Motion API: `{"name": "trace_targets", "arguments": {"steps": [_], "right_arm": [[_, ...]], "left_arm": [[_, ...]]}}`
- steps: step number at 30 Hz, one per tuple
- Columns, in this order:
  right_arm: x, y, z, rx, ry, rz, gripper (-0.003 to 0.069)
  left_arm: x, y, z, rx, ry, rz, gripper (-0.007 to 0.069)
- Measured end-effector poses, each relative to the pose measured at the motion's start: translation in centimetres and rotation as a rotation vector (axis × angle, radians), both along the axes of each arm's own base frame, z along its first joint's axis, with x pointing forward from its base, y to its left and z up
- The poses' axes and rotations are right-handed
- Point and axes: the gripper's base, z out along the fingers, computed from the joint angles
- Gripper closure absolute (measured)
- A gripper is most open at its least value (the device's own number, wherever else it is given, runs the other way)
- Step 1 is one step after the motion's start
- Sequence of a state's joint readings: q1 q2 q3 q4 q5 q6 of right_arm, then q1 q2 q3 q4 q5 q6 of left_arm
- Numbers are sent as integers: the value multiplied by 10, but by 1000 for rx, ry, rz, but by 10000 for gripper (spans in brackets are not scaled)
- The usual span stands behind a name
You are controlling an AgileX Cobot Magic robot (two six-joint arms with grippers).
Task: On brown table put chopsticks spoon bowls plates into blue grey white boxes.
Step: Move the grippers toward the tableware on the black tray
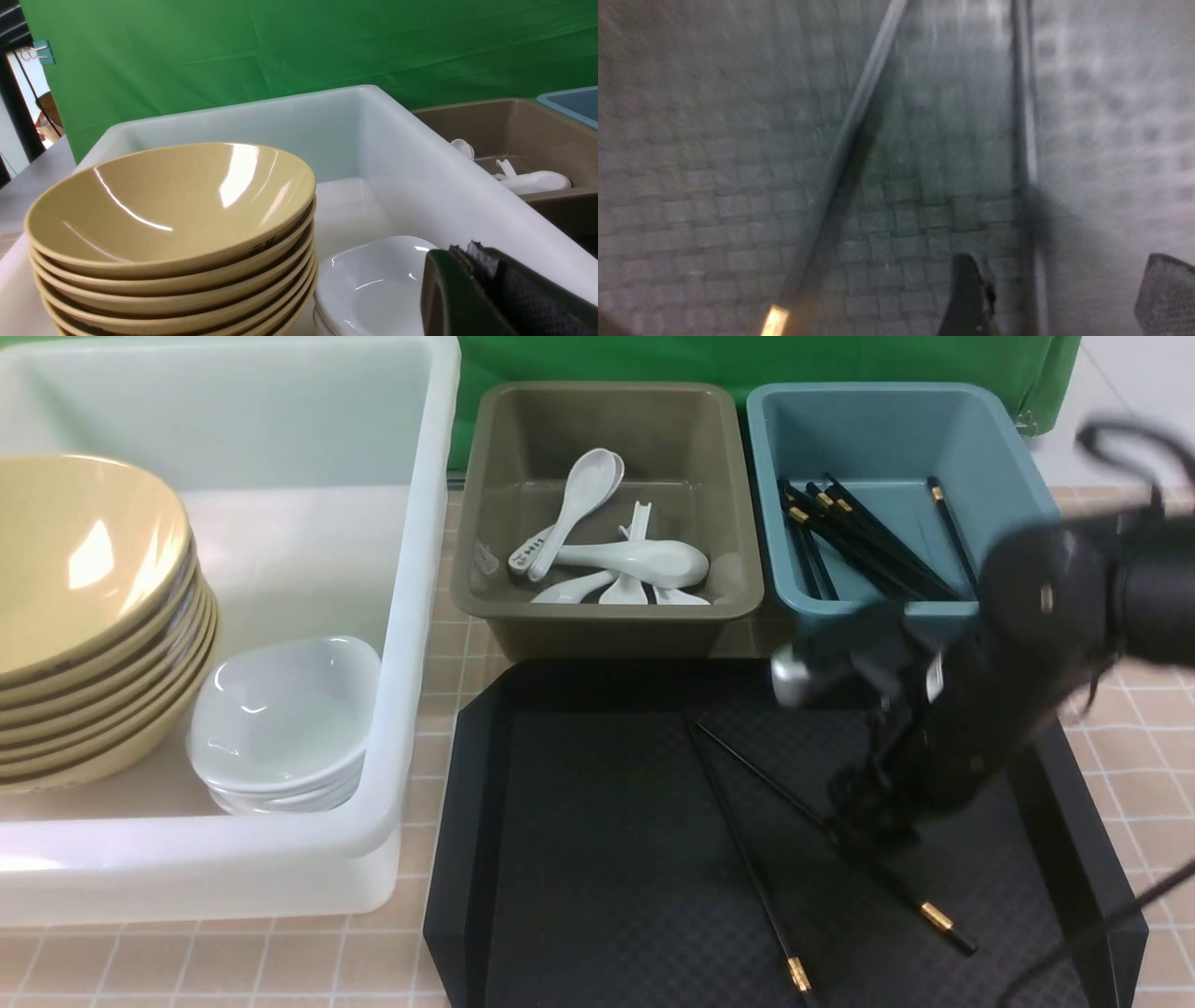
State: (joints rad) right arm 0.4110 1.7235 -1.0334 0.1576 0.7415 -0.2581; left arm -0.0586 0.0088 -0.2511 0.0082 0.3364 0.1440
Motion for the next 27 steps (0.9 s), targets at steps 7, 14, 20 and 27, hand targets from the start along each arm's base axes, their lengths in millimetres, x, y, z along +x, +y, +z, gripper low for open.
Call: {"name": "trace_targets", "arguments": {"steps": [7, 14, 20, 27], "right_arm": [[6, 15, -18, 217, -7, -201, 191], [8, 28, -25, 315, 21, -192, 242], [-3, 47, -26, 291, -4, -20, 252], [-18, 64, -27, 86, -97, 193, 298]], "left_arm": [[0, 0, 0, 0, -5, 0, 631], [0, 0, 0, 0, -5, 0, 631], [0, 0, 0, 0, -5, 0, 631], [0, 0, 0, 0, -5, 0, 631]]}}
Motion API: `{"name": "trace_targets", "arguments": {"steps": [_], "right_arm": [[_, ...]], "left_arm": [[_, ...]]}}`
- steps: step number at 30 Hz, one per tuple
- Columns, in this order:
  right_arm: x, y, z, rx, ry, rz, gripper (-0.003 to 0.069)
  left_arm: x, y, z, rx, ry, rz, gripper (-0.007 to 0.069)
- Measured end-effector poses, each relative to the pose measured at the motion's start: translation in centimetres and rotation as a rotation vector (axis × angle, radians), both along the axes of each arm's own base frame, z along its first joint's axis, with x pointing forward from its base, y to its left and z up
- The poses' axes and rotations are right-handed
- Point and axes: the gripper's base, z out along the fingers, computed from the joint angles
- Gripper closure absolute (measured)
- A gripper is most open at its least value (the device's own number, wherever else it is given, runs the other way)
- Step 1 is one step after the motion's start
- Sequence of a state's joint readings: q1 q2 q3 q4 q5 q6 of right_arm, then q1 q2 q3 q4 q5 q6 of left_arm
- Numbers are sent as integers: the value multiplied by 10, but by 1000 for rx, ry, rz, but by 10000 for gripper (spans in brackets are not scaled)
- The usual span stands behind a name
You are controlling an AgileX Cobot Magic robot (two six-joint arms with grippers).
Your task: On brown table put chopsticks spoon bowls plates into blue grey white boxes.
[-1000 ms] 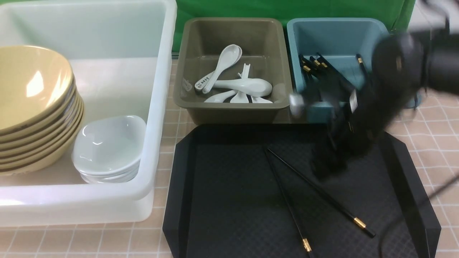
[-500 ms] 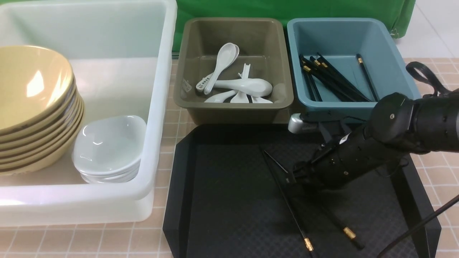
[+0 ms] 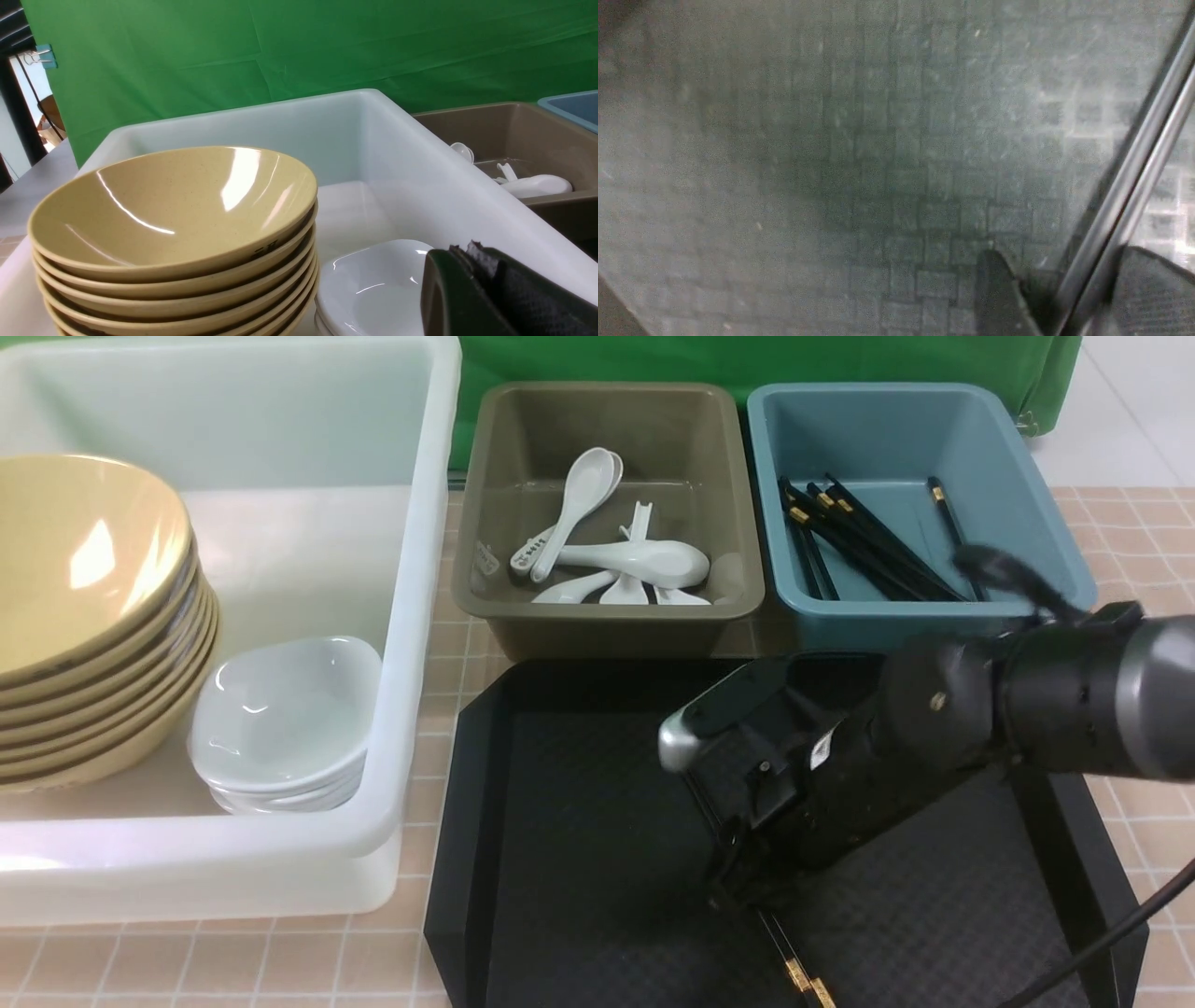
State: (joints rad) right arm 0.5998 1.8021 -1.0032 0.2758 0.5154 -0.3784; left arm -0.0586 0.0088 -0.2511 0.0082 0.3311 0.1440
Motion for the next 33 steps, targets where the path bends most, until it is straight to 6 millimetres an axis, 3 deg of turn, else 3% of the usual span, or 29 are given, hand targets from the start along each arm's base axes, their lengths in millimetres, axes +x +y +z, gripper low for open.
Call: {"name": "trace_targets", "arguments": {"steps": [7, 13, 22, 28, 33], "right_arm": [[-12, 8, 1, -145, -50, 43, 365], [-12, 9, -1, -162, -58, 40, 512], [-18, 0, 14, -194, -87, 67, 517], [-18, 2, 49, -69, -241, 58, 517], [-15, 4, 39, -85, -221, 62, 517]], "left_arm": [[0, 0, 0, 0, 0, 0, 631], [0, 0, 0, 0, 0, 0, 631], [0, 0, 0, 0, 0, 0, 631], [0, 0, 0, 0, 0, 0, 631], [0, 0, 0, 0, 0, 0, 631]]}}
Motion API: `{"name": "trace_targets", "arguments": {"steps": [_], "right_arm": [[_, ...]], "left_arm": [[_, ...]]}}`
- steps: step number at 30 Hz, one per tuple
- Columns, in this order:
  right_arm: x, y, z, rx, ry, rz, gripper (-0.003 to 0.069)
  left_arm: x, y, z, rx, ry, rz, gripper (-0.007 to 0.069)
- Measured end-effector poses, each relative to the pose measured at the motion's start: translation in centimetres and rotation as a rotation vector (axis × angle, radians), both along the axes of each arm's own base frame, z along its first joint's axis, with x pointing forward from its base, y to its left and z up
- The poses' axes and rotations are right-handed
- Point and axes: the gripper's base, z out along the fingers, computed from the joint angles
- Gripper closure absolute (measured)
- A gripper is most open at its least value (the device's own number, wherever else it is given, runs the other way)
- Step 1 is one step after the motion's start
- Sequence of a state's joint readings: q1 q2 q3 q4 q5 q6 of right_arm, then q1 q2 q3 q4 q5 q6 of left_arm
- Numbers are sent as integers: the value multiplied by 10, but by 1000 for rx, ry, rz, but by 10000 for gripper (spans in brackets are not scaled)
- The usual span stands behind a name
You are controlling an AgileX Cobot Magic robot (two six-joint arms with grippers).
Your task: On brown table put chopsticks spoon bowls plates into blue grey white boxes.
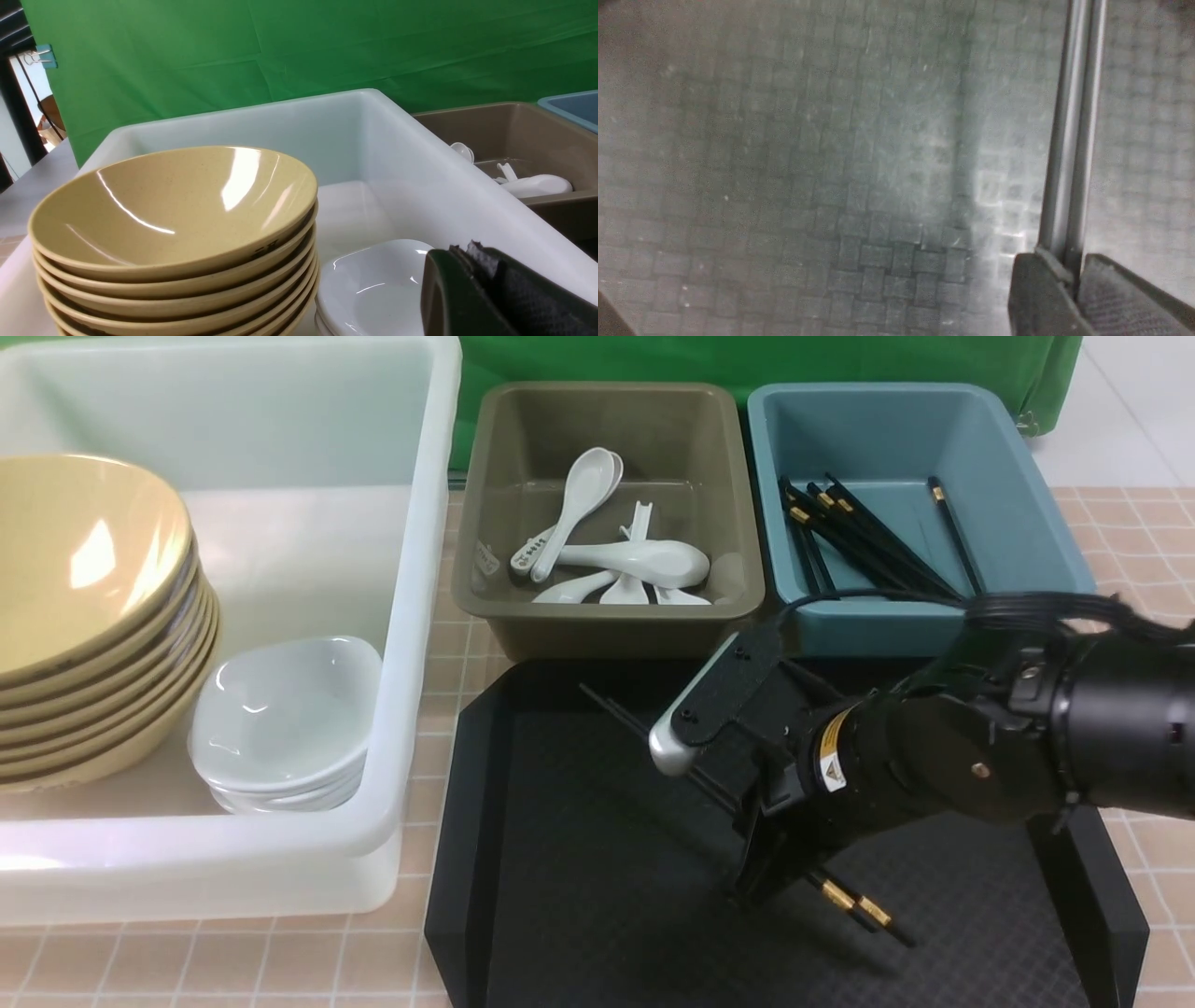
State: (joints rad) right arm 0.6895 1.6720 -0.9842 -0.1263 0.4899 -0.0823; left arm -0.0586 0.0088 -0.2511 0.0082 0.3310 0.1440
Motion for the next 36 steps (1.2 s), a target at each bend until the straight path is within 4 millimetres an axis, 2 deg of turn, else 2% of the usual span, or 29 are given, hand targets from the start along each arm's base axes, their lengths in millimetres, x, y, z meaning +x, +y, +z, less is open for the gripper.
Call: {"name": "trace_targets", "arguments": {"steps": [8, 16, 24, 31, 35, 36], "right_arm": [[4, 3, -28, -55, 66, 0, 519], [3, 2, -24, -61, 56, 22, 519], [-5, -5, 9, -37, 3, 40, 519], [-14, -16, 54, 21, -138, 84, 519], [-5, -35, 79, 96, -270, 31, 519], [3, -42, 87, 120, -318, 2, 519]], "left_arm": [[0, 0, 0, 0, 0, 0, 631], [0, 0, 0, 1, 0, 0, 631], [0, 0, 0, 1, 0, 0, 631], [0, 0, 0, 1, 0, 0, 631], [0, 0, 0, 1, 0, 0, 631], [0, 0, 0, 1, 0, 0, 631]]}}
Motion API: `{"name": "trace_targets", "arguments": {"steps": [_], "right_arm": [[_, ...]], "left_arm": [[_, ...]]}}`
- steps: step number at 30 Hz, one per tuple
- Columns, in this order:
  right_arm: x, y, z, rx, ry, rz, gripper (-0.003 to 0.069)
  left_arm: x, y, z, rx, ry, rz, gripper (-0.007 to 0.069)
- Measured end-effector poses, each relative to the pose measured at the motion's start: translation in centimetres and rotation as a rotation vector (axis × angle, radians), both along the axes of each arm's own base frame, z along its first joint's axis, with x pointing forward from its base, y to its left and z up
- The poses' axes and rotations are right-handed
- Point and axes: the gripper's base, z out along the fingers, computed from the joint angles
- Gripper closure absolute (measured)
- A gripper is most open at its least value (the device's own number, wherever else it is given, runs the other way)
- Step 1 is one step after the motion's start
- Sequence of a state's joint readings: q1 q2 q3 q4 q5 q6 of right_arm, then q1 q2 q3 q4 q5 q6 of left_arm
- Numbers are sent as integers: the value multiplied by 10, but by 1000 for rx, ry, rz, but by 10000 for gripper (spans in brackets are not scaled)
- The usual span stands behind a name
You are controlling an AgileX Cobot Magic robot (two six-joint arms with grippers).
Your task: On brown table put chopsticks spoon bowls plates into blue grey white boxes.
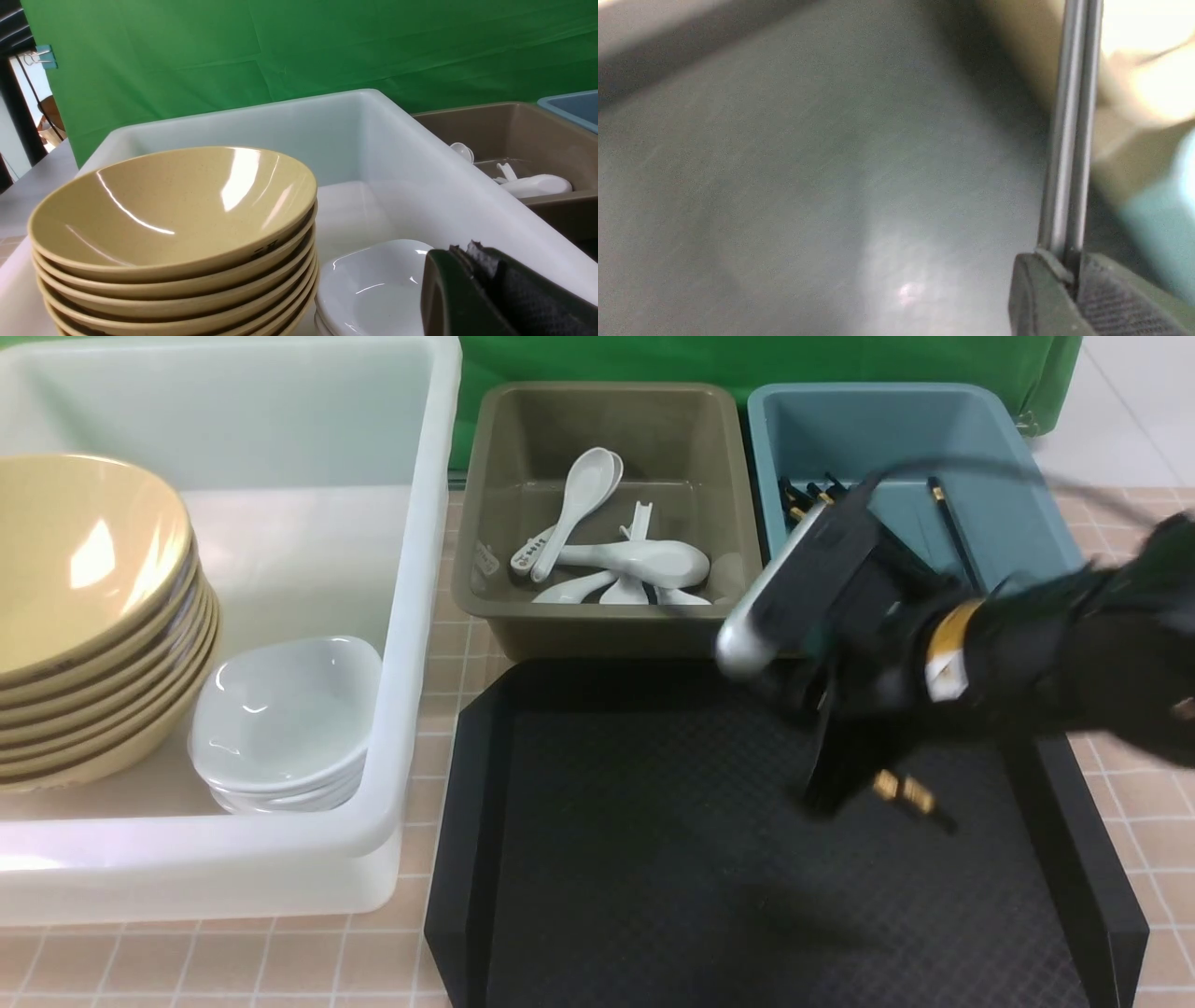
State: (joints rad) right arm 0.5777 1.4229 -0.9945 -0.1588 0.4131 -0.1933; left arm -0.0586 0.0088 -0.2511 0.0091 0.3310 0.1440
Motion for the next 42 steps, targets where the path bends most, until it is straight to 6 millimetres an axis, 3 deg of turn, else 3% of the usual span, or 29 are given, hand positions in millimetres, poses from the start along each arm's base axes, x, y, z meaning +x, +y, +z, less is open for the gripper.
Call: {"name": "trace_targets", "arguments": {"steps": [6, 7, 9, 12, 14, 15, 16, 17, 19, 22, 24, 25, 26, 27, 29, 32, 35, 38, 40, 42], "right_arm": [[53, -37, 38, 217, -369, -132, 519], [56, -40, 40, 238, -397, -141, 519], [80, -50, 46, 352, -530, -183, 519], [110, -57, 31, 456, -584, -233, 519], [129, -64, 10, 492, -557, -285, 519], [130, -65, 11, 496, -558, -290, 519], [142, -70, -12, 511, -488, -351, 510], [145, -73, -20, 526, -452, -386, 496], [149, -77, -31, 544, -402, -432, 463], [146, -80, -29, 566, -353, -477, 327], [139, -82, -10, 582, -378, -474, 279], [129, -84, 13, 601, -416, -465, 267], [127, -84, 17, 604, -423, -464, 267], [109, -88, 51, 631, -478, -451, 284], [80, -94, 94, 663, -563, -428, 331], [13, -105, 162, 634, -751, -349, 475], [-50, -113, 191, 598, -889, -284, 592], [-98, -122, 183, 568, -937, -255, 621], [-118, -127, 164, 542, -924, -253, 621], [-139, -132, 127, 477, -882, -253, 621]], "left_arm": [[0, 0, 0, 0, 0, 0, 631], [0, 0, 0, 0, 0, 0, 631], [0, 0, 0, 0, 0, 0, 631], [0, 0, 0, 0, 0, 0, 631], [0, 0, 0, 0, 0, 0, 631], [0, 0, 0, 0, 0, 0, 631], [0, 0, 0, 0, 0, 0, 631], [0, 0, 0, 0, -1, 0, 631], [0, 0, 0, 0, -2, 0, 631], [0, 0, 1, 6, -14, 2, 631], [0, 0, 1, 9, -16, 3, 631], [0, 0, 1, 9, -16, 3, 631], [0, 0, 1, 9, -16, 3, 631], [0, 0, 1, 10, -16, 3, 631], [0, 0, 1, 10, -15, 4, 631], [0, 0, 1, 10, -15, 4, 631], [0, 0, 1, 10, -15, 4, 631], [0, 0, 1, 13, -15, 5, 631], [0, 0, 1, 13, -15, 5, 631], [0, 0, 1, 13, -15, 5, 631]]}}
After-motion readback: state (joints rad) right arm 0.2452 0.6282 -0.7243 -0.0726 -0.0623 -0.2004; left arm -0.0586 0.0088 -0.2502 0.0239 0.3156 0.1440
